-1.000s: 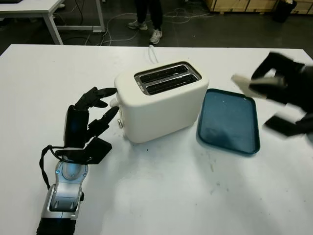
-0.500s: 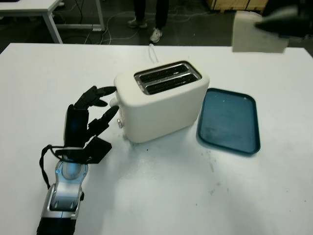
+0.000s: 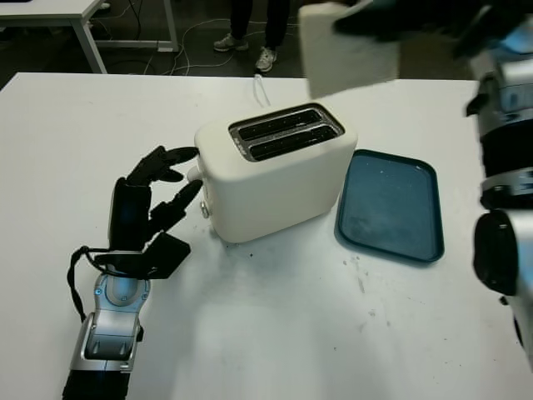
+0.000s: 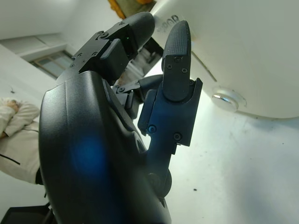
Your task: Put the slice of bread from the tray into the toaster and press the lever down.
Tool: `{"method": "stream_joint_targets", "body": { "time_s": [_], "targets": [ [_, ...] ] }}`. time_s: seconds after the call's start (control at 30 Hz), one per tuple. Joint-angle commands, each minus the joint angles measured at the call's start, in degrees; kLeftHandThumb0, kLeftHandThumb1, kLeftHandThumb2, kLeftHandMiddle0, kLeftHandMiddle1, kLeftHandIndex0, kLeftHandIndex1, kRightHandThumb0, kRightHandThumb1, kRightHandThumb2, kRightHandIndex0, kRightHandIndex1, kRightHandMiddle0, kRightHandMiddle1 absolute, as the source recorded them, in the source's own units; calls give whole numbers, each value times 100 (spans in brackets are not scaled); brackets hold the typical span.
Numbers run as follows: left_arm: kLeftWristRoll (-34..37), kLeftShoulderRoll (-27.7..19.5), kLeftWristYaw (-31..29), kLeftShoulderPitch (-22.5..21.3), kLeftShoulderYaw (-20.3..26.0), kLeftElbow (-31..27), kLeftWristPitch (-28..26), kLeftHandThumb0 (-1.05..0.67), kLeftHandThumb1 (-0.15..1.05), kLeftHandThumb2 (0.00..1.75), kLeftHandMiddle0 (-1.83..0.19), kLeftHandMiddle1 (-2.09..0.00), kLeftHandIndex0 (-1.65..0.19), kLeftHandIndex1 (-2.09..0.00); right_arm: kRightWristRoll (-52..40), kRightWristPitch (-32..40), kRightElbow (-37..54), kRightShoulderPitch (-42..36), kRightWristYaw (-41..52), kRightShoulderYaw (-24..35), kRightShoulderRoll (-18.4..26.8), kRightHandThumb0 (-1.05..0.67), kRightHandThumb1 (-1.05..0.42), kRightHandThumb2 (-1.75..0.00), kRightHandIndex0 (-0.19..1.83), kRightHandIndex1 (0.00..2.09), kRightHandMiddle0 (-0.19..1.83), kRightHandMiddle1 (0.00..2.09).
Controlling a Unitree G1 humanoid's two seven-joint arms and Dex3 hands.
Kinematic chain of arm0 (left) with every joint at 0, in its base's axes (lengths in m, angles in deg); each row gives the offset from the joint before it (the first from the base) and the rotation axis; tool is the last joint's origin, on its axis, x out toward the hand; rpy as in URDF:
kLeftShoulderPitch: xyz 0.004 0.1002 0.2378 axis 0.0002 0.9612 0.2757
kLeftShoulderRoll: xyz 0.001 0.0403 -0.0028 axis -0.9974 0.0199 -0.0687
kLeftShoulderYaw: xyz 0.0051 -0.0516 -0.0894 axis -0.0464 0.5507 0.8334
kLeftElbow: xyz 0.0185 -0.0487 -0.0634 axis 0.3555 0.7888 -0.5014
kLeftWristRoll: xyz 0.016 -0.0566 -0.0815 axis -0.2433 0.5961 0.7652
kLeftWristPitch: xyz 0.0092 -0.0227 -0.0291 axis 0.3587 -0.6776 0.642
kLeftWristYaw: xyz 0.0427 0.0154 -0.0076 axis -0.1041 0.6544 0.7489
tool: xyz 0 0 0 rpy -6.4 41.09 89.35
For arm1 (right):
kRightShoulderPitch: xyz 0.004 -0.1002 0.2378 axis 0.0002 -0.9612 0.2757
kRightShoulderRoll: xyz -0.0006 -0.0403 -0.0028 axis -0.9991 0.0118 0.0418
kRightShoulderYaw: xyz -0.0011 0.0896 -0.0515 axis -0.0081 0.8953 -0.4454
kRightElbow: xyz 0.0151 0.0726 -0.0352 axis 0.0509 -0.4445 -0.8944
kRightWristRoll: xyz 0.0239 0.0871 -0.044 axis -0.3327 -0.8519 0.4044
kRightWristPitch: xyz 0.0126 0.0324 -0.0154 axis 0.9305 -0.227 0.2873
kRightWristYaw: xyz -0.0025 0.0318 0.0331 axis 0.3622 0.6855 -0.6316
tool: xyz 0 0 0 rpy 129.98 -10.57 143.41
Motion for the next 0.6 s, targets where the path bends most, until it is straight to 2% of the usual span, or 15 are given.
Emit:
{"method": "stream_joint_targets", "body": {
  "time_s": [0.0,0.03,0.13,0.57],
  "targets": [
    [-38,10,39,19,5,-26,-25,-54,92,29,-37,-134,-60,-53,188,-374,-413,170,61,-101,-83,-39,-92,-25,108,175,89,175],
    [-34,10,43,17,5,-14,-2,-54,92,29,-37,-133,-60,-53,269,-592,-622,187,84,-149,-131,-47,-92,-20,106,175,89,175],
    [1,5,27,12,4,2,37,-53,92,28,-37,-133,-60,-52,452,-937,-976,224,125,-255,-260,-57,-92,-17,106,175,90,175],
    [-24,20,28,22,-3,-58,-42,-55,92,29,-38,-131,-61,-50,695,-1164,-837,39,229,-478,-574,-51,-92,-25,110,175,93,175]
  ]
}}
